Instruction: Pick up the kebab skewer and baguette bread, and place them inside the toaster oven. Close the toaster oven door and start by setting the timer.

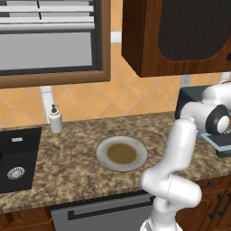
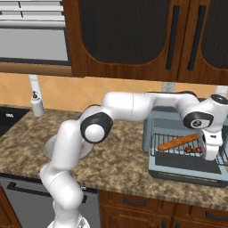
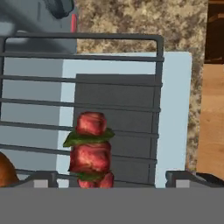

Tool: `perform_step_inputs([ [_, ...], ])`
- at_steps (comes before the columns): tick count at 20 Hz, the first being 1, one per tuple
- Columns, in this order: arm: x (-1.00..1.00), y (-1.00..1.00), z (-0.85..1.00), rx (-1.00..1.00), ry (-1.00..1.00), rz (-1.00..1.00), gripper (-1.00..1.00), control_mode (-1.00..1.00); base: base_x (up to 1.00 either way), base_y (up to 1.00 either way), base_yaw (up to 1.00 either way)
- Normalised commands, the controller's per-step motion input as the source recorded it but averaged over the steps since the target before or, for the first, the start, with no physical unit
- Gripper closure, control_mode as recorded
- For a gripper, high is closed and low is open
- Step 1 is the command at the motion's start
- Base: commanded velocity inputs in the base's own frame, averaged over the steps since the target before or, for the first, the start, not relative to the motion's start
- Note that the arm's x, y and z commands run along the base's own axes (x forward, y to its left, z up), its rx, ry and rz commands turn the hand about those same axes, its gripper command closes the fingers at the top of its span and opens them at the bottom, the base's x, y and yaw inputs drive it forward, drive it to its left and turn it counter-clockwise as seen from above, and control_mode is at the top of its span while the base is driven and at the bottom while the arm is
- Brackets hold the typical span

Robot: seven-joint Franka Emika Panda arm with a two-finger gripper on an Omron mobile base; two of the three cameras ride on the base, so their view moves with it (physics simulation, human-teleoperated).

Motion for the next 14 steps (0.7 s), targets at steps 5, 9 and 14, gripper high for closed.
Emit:
perform_step_inputs([
  [5,-0.78,0.37,0.13,-0.07,-0.06,0.09,-1.00,-1.00,0.00,0.00,0.00],
  [9,-0.75,0.34,-0.07,-0.21,-0.13,0.32,-1.00,-1.00,0.00,0.00,0.00],
  [14,-0.76,0.65,-0.06,-0.22,-0.03,0.35,-1.00,-1.00,0.00,0.00,0.00],
])
